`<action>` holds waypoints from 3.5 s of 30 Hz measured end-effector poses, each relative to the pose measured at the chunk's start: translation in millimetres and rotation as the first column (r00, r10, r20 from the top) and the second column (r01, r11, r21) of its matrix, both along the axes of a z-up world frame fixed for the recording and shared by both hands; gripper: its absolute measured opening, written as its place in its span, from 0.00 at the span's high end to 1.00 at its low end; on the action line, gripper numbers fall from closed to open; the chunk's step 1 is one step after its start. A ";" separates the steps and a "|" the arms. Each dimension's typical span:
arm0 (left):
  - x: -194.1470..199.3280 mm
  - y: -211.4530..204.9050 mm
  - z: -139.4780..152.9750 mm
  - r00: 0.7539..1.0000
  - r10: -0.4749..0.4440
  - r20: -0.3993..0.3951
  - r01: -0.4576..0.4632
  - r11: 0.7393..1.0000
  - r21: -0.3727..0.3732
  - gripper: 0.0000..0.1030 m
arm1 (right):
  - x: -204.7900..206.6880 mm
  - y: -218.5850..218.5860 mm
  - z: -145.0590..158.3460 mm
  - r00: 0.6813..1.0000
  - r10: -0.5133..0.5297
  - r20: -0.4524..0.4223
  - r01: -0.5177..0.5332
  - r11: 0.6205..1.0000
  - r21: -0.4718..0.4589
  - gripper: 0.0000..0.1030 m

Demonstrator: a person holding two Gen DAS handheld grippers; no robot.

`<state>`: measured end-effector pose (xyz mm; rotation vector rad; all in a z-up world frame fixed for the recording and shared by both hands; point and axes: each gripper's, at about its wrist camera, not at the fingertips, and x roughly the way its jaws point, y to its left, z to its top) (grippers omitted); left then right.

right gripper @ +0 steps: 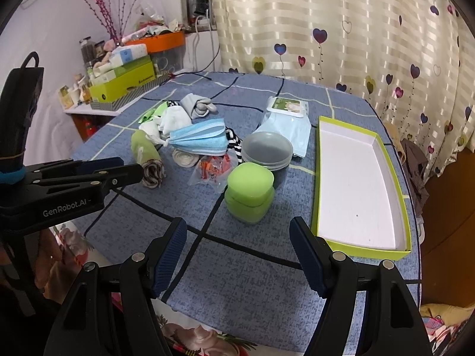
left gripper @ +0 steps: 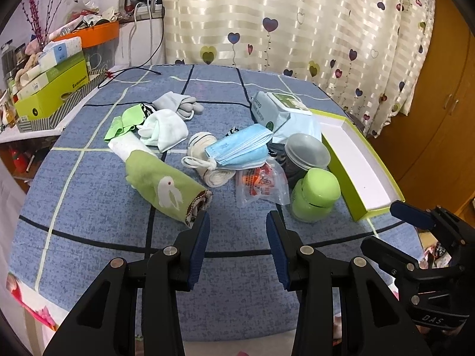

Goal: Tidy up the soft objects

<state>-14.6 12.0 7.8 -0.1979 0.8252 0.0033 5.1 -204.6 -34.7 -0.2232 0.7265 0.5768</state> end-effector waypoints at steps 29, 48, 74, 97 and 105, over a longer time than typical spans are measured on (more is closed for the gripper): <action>5.1 7.3 -3.9 1.000 0.021 0.024 -0.021 1.000 -0.002 0.60 | 5.1 1.7 6.8 0.999 0.043 0.011 -0.044 0.998 0.047 0.30; 7.8 19.6 -9.9 0.999 0.032 0.014 -0.031 0.998 -0.060 0.60 | 12.8 5.0 5.8 0.998 0.066 0.014 -0.067 0.995 0.072 0.30; 21.2 46.7 -20.1 0.993 0.115 -0.024 -0.117 0.987 -0.105 0.60 | 24.4 23.7 4.2 0.993 0.118 -0.013 -0.116 0.990 0.080 0.30; 42.8 84.0 -36.1 0.972 0.228 -0.064 -0.237 0.943 -0.235 0.60 | 38.5 34.3 6.4 0.991 0.132 -0.016 -0.131 0.989 0.064 0.30; 57.8 79.7 -42.0 0.969 0.230 -0.088 -0.244 0.946 -0.215 0.45 | 46.8 43.0 5.0 0.989 0.147 -0.020 -0.145 0.988 0.054 0.30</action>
